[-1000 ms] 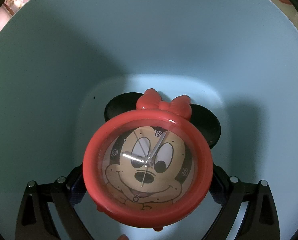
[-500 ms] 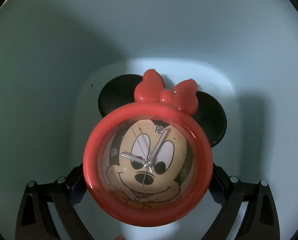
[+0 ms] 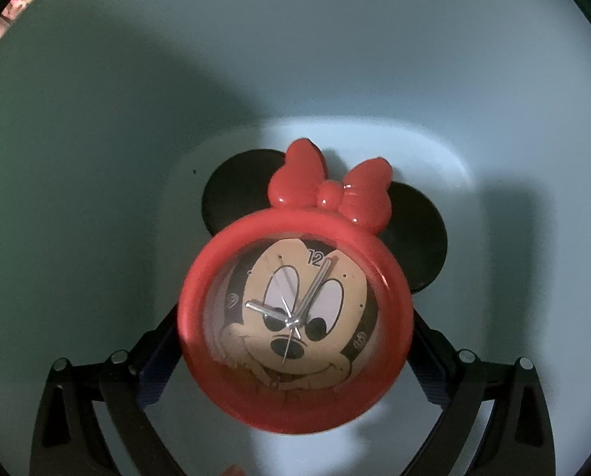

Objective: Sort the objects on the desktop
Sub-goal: 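Lower the red clock into the blue basin with the left gripper, then open the left gripper and raise it away from the clock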

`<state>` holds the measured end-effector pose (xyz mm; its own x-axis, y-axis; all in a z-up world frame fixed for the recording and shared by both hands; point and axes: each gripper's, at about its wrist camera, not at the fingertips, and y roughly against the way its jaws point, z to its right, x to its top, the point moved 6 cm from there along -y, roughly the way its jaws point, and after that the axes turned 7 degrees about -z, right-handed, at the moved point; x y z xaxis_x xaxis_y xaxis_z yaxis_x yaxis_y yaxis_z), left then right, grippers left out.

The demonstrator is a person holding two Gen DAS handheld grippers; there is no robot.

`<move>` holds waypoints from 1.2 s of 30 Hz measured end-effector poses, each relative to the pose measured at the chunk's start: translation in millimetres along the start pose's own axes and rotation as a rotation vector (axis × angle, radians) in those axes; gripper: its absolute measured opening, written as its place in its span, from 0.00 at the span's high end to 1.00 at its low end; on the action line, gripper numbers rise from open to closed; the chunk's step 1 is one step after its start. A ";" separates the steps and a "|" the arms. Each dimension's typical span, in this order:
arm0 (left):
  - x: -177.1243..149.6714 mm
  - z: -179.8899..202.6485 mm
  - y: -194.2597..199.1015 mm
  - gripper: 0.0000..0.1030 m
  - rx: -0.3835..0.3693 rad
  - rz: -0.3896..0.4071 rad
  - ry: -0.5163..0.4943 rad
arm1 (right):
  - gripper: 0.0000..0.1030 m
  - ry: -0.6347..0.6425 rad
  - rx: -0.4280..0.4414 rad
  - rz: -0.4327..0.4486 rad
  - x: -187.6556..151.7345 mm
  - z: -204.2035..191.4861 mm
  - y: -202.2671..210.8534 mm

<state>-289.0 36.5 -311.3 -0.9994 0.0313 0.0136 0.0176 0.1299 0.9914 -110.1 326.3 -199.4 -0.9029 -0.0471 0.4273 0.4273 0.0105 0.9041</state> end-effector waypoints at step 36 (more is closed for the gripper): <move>-105.2 13.4 233.2 0.01 -0.154 0.523 -0.108 | 0.00 0.233 0.066 0.002 55.4 34.4 -101.6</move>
<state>-179.4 76.8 -83.3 -0.8500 0.1553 0.5033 0.4976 -0.0767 0.8640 -205.2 357.0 -267.1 -0.8638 -0.2759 0.4217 0.4178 0.0757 0.9054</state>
